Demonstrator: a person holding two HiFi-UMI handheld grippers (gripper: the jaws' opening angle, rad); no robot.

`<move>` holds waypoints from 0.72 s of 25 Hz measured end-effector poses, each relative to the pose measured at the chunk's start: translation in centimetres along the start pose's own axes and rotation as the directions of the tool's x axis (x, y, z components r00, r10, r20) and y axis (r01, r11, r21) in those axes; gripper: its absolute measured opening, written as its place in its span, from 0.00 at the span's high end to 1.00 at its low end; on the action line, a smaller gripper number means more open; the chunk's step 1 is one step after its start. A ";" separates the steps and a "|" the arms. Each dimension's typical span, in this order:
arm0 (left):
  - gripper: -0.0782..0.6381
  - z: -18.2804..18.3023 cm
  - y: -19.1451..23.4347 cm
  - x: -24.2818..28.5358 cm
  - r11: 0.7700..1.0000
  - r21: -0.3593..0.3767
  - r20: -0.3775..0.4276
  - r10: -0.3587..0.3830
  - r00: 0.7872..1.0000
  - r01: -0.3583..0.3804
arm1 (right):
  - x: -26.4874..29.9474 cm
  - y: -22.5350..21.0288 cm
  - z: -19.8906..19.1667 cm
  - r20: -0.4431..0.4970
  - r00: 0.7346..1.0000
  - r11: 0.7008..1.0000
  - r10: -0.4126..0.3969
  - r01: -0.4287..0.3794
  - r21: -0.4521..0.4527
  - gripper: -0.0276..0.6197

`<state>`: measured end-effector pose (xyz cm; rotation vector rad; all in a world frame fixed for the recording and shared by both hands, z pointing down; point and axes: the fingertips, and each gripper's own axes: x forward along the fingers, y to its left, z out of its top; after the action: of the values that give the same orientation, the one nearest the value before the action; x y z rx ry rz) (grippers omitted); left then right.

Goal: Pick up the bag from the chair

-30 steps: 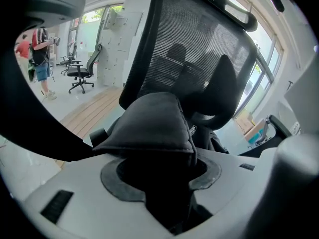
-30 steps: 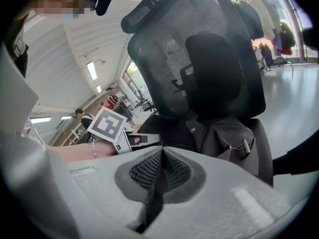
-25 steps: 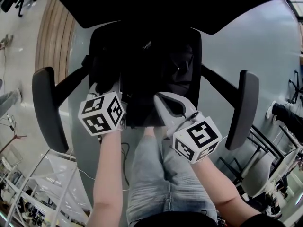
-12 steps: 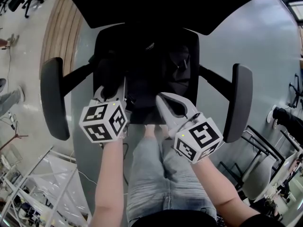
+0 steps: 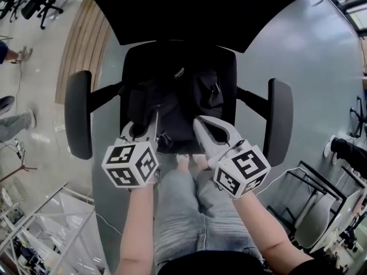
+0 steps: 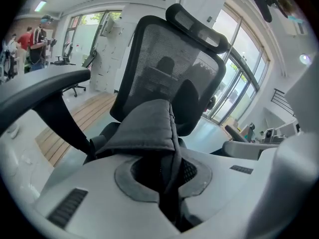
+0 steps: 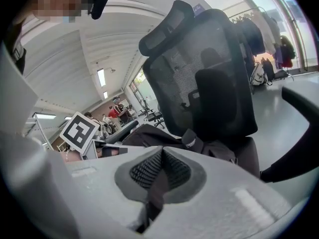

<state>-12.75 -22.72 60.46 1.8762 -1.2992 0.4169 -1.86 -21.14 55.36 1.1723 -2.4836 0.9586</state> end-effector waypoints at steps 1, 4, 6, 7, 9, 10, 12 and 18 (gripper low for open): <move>0.82 0.1 -0.3 -0.4 1.000 -0.003 0.001 -0.001 1.000 0.001 | -0.3 0.2 0.3 0.004 1.000 1.000 0.002 -0.002 -0.005 0.96; 0.82 0.2 -1.4 -1.5 1.000 -0.014 0.004 -0.006 1.000 0.006 | -1.0 0.9 1.1 0.010 1.000 1.000 0.009 -0.009 -0.013 0.96; 0.82 0.2 -2.4 -2.3 1.000 -0.019 0.006 -0.011 1.000 0.011 | -1.6 1.4 1.4 0.012 1.000 1.000 0.019 -0.019 -0.018 0.96; 0.82 0.3 -2.8 -2.8 1.000 -0.020 0.010 -0.015 1.000 0.015 | -2.0 1.8 1.6 0.012 1.000 0.999 0.025 -0.024 -0.023 0.96; 0.82 0.9 -3.5 -3.9 1.000 -0.017 0.019 -0.025 1.000 0.026 | -2.5 2.7 2.3 0.015 0.999 0.999 0.034 -0.034 -0.037 0.96; 0.82 1.4 -3.7 -4.5 0.999 -0.013 0.025 -0.031 0.999 0.031 | -2.7 3.1 2.7 0.018 0.999 0.998 0.037 -0.036 -0.042 0.96; 0.82 2.2 -4.2 -5.6 0.999 -0.001 0.039 -0.040 0.998 0.040 | -3.2 3.6 3.4 0.027 0.999 0.998 0.038 -0.036 -0.050 0.96; 0.82 4.4 -7.3 -8.1 0.995 0.065 0.068 -0.078 0.995 0.073 | -5.3 4.1 5.4 0.047 0.998 0.996 0.045 -0.041 -0.077 0.96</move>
<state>-10.37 -19.84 49.34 2.0013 -1.2700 0.3579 -1.10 -19.50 46.96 1.1361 -2.5692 0.8482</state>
